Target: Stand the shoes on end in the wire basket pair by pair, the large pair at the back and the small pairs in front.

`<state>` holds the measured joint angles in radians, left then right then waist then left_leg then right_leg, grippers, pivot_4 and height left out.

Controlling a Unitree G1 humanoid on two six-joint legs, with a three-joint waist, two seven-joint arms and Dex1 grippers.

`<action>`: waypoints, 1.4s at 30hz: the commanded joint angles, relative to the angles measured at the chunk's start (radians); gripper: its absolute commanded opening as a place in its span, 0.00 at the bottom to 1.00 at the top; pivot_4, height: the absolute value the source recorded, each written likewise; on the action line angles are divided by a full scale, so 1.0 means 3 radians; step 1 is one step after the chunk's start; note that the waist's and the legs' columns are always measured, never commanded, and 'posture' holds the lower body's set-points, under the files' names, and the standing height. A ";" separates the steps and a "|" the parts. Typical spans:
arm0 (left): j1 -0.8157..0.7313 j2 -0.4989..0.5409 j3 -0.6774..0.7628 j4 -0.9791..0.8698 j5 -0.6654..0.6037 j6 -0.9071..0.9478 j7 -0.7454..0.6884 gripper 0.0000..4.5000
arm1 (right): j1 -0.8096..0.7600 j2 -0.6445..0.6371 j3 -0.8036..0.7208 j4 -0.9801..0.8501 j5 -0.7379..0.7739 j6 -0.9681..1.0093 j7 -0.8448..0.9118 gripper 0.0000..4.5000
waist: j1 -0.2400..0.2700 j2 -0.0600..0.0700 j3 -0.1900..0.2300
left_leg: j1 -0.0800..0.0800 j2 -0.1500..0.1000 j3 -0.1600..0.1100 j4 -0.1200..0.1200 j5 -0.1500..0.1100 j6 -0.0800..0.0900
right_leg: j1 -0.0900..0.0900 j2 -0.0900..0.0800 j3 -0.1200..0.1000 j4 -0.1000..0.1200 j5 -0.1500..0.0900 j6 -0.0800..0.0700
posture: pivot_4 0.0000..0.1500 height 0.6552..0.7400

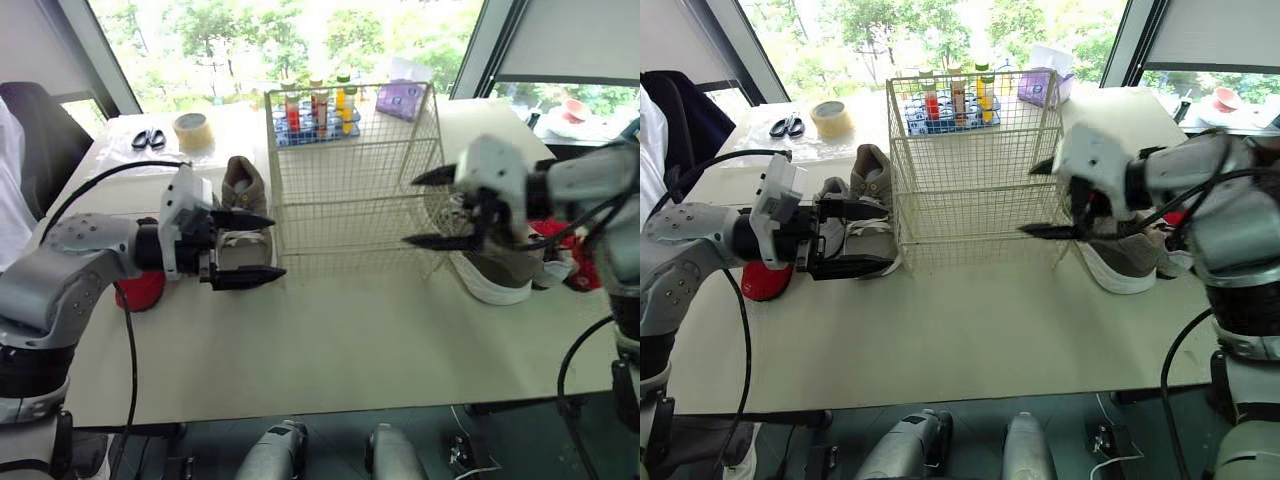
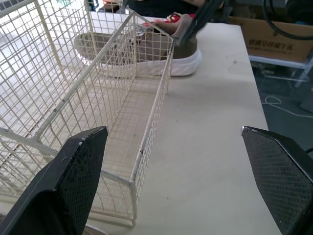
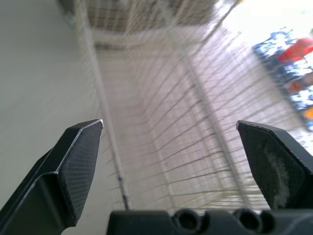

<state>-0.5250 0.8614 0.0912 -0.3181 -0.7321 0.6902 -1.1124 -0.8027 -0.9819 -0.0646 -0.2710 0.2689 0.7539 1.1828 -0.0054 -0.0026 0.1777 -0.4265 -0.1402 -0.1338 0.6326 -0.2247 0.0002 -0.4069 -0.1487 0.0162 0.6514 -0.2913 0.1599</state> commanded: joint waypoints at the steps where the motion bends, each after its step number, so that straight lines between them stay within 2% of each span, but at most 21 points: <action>1: -0.0046 0.0006 0.0064 -0.0043 -0.0043 -0.0043 -0.0036 1.00 | 0.0317 -0.0161 -0.0765 -0.0348 0.0166 0.0609 -0.0325 0.99 | 0.0014 -0.0004 -0.0002 | 0.0000 0.0000 -0.0001 0.0001 0.0000 0.0000 | 0.0001 0.0000 0.0000 0.0000 0.0000 0.0000 | 1.00 1.00; 5: -0.0128 -0.0059 -0.0010 0.0040 -0.0014 -0.0079 -0.0090 1.00 | 0.1126 -0.0075 -0.1415 -0.0778 0.0079 0.1312 -0.0810 0.99 | 0.0055 -0.0008 -0.0005 | 0.0001 0.0000 0.0000 0.0004 0.0000 0.0000 | 0.0003 0.0000 0.0000 0.0003 0.0000 -0.0001 | 1.00 1.00; 9: -0.0221 -0.0134 -0.0089 0.0122 0.0026 -0.0111 -0.0144 1.00 | 0.1470 0.0316 -0.1621 -0.0949 0.0066 0.1790 -0.1331 0.99 | 0.0039 -0.0006 -0.0006 | 0.0002 0.0000 0.0004 0.0014 0.0001 0.0000 | 0.0002 -0.0001 0.0005 0.0015 0.0001 -0.0001 | 1.00 1.00; 15: -0.0320 -0.0199 -0.0185 0.0203 0.0071 -0.0147 -0.0207 1.00 | 0.1847 0.0950 -0.1758 -0.0723 -0.0083 0.1514 -0.1998 0.99 | 0.0047 -0.0010 -0.0009 | 0.0002 -0.0003 0.0005 0.0018 0.0001 0.0000 | 0.0003 -0.0003 0.0007 0.0019 0.0001 -0.0001 | 1.00 1.00; 20: -0.0319 -0.0195 -0.0194 0.0180 0.0105 -0.0148 -0.0205 1.00 | 0.2052 0.1064 -0.1655 -0.0599 -0.0049 0.1289 -0.2141 0.99 | 0.0047 -0.0010 -0.0009 | 0.0003 -0.0002 0.0003 0.0018 0.0001 0.0000 | 0.0003 0.0000 0.0006 0.0020 0.0001 -0.0001 | 1.00 1.00; 27: -0.0304 -0.0201 -0.0176 0.0132 0.0104 -0.0119 -0.0157 1.00 | 0.1945 0.1118 -0.1602 -0.0411 0.0073 0.1151 -0.2259 0.99 | 0.0046 -0.0010 -0.0009 | 0.0003 -0.0002 0.0003 0.0024 0.0002 0.0000 | 0.0005 0.0000 0.0006 0.0023 0.0001 -0.0001 | 1.00 1.00; 30: -0.0274 -0.0203 -0.0181 0.0146 0.0128 -0.0158 -0.0159 1.00 | 0.1897 0.1103 -0.1554 -0.0316 0.0115 0.1081 -0.2286 0.80 | 0.0040 -0.0010 -0.0009 | 0.0003 -0.0002 0.0003 0.0025 0.0001 0.0000 | 0.0005 0.0000 0.0006 0.0023 0.0001 -0.0001 | 1.00 1.00; 37: -0.0254 -0.0200 -0.0164 0.0171 0.0152 -0.0198 -0.0181 1.00 | 0.1934 0.1074 -0.1512 -0.0315 0.0244 0.1076 -0.2295 0.10 | 0.0027 -0.0011 -0.0010 | 0.0003 -0.0002 0.0002 0.0028 0.0001 0.0000 | 0.0007 0.0001 0.0005 0.0026 0.0001 -0.0001 | 1.00 1.00; 38: -0.0254 -0.0197 -0.0163 0.0178 0.0157 -0.0210 -0.0187 1.00 | 0.1937 0.1073 -0.1528 -0.0381 0.0281 0.1117 -0.2302 0.04 | 0.0028 -0.0011 -0.0010 | 0.0003 -0.0002 0.0002 0.0029 0.0001 0.0000 | 0.0007 0.0001 0.0005 0.0026 0.0001 -0.0001 | 1.00 1.00; 42: -0.0282 -0.0182 -0.0153 0.0262 0.0174 -0.0260 -0.0236 1.00 | 0.1749 0.0960 -0.1669 -0.0621 0.0388 0.1324 -0.2389 0.03 | 0.0030 -0.0010 -0.0009 | 0.0003 -0.0002 0.0002 0.0030 0.0001 0.0000 | 0.0006 0.0001 0.0006 0.0027 0.0001 -0.0001 | 1.00 1.00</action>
<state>-0.5964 0.7983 0.0198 -0.2431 -0.6847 0.6376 -1.1754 -0.2424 -0.6582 -0.5217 -0.3957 0.3656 1.1450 0.4756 0.0035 -0.0057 0.1749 -0.4257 -0.1408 -0.1333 0.6416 -0.2244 0.0004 -0.4051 -0.1484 0.0180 0.6595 -0.2912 0.1597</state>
